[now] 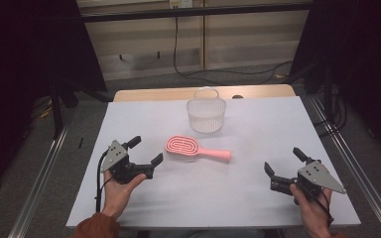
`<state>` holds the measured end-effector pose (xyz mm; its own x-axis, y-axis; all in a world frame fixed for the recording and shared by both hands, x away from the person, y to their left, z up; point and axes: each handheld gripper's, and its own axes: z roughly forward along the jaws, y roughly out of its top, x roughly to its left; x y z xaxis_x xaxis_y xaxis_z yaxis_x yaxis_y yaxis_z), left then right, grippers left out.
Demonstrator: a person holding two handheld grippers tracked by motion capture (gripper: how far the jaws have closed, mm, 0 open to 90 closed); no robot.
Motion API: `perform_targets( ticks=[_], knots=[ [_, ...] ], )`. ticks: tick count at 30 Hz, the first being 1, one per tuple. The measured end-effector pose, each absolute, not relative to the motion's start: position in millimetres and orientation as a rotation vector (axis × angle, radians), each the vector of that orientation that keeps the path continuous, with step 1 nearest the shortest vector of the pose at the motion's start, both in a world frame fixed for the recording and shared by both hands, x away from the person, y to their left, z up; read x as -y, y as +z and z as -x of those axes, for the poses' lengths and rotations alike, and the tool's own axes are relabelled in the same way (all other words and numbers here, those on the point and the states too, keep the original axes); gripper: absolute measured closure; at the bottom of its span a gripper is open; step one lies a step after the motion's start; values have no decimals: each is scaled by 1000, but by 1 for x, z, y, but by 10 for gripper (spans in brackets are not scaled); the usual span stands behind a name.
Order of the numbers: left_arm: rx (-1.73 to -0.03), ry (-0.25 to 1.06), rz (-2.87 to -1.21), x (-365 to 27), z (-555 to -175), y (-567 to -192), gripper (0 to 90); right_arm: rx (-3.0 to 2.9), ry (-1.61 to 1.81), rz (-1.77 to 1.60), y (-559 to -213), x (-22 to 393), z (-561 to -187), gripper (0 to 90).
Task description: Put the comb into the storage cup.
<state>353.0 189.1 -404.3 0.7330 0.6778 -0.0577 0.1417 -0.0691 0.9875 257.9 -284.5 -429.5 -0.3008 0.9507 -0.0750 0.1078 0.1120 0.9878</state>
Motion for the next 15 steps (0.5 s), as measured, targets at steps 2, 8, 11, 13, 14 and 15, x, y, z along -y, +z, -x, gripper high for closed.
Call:
perform_targets(
  ticks=[2, 8, 11, 13, 14, 15],
  knots=[
    [-667, 472, -1599, -186, -357, -403, 16, -1568, 1290, -1070, -430, 284, -258, 0],
    [-644, 492, -1599, -180, -364, -399, 14, -1570, 1290, -1073, -430, 284, -258, 0],
    [-635, 499, -1605, -178, -369, -397, 13, -1571, 1290, -1072, -430, 284, -258, 0],
    [-641, 505, -1600, -176, -373, -395, 13, -1572, 1290, -1071, -430, 284, -258, 0],
    [-641, 505, -1600, -176, -373, -395, 14, -1575, 1289, -1072, -430, 284, -258, 0],
    [-652, 502, -1588, -175, -378, -394, 14, -1575, 1289, -1071, -430, 284, -258, 0]
  ],
)
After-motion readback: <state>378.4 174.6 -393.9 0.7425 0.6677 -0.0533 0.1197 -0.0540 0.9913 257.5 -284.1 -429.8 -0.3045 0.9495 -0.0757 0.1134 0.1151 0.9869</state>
